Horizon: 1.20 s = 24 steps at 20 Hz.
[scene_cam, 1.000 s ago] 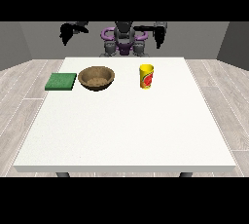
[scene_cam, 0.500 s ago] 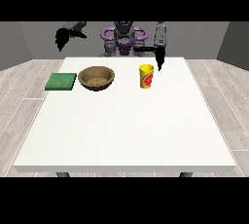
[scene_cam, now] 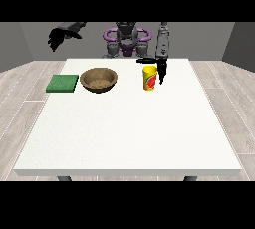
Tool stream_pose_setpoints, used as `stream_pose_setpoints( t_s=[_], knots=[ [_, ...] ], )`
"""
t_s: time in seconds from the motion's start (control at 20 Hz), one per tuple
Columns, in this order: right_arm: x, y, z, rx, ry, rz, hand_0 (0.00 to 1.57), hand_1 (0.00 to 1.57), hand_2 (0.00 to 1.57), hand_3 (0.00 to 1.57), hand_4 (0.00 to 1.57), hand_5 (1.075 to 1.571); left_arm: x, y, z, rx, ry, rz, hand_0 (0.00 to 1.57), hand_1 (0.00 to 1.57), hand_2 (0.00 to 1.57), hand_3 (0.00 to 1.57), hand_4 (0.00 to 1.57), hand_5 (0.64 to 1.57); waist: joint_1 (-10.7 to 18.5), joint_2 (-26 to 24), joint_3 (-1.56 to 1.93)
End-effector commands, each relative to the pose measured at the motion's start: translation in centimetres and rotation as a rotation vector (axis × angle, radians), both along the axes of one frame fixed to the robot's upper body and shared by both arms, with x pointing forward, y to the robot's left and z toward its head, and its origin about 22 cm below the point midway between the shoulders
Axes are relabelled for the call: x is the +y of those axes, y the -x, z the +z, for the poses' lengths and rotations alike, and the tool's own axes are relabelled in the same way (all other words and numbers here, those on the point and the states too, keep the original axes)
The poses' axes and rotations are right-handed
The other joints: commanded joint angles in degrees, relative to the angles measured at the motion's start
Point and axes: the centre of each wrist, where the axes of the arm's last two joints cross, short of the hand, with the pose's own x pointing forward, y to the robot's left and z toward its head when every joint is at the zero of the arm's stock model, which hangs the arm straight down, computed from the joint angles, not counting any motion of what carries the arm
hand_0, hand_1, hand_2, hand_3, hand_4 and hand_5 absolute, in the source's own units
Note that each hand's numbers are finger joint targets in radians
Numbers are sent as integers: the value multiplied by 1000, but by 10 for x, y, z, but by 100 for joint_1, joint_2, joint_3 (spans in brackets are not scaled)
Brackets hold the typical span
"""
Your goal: Pick the cup and pour the ball into the bowl, then pick the bowl and place it on the pad
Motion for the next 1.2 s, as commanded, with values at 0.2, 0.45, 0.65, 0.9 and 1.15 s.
stream_pose_setpoints(
  t_s=[0.2,0.45,0.65,0.9,1.15],
  knots=[
    [-27,-2,39,-40,23,40,0,0,0,0,0,1571,22,-2,-20,-8,-204,207,1268,1268,1571,1571,1016,1569,-503,241,0],
    [-42,0,35,-25,-1,0,0,0,0,174,0,1571,9,6,-40,6,-289,232,1288,1288,1571,1571,1140,1551,-382,73,0],
    [-41,-14,28,81,-17,-11,0,0,0,164,127,1570,-20,-9,-19,6,-529,241,1285,1285,1571,1571,1161,1549,-178,-579,11],
    [-39,-21,1,193,-55,-11,0,0,0,183,249,1569,-93,-31,14,-19,-718,219,1303,1303,1571,1571,1169,1542,-141,-1324,28],
    [-40,-21,-16,263,-60,-4,0,0,0,234,332,1568,-136,-35,13,4,-1021,168,1315,1315,1571,1571,1136,1556,-144,-1673,37]
  ],
)
